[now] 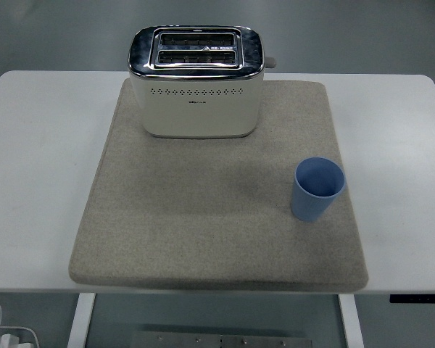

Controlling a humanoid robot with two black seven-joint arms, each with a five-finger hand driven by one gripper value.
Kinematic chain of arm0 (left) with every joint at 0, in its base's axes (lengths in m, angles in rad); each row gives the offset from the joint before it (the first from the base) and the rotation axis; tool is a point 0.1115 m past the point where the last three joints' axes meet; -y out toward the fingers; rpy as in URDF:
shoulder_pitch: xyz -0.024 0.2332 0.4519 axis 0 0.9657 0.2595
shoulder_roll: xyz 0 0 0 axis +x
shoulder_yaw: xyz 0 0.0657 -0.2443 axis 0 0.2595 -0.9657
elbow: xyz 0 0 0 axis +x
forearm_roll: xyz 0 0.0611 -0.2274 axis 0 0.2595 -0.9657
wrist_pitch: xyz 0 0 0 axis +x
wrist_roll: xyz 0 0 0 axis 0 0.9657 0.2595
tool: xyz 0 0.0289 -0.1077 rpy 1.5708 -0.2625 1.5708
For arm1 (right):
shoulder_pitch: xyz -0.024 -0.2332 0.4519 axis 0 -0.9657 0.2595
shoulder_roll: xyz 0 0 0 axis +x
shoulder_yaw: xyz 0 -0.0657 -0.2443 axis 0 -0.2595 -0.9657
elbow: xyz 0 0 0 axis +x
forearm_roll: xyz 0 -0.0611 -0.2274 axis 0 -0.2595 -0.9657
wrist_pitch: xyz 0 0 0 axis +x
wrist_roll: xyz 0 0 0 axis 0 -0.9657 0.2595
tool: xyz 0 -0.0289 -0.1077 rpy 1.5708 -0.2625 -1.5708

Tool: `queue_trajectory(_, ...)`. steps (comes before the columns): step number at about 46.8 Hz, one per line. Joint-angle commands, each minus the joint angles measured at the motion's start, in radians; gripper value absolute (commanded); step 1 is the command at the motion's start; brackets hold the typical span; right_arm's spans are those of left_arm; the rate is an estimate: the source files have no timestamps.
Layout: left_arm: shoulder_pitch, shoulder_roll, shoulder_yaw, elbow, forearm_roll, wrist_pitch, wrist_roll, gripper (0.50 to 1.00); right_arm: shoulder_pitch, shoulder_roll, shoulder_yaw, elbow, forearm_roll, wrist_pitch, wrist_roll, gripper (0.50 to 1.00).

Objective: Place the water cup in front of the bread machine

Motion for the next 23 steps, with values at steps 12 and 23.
queue_trajectory(12,0.000,0.000,0.000,0.000,0.000,0.000,-0.001,1.000,-0.035,-0.007,0.001,0.003,0.006,0.117,0.006,0.936)
queue_trajectory(23,0.000,0.000,0.000,0.000,0.000,0.000,-0.001,1.000,-0.118,0.056,0.023,0.006,0.012,0.117,0.046,0.936)
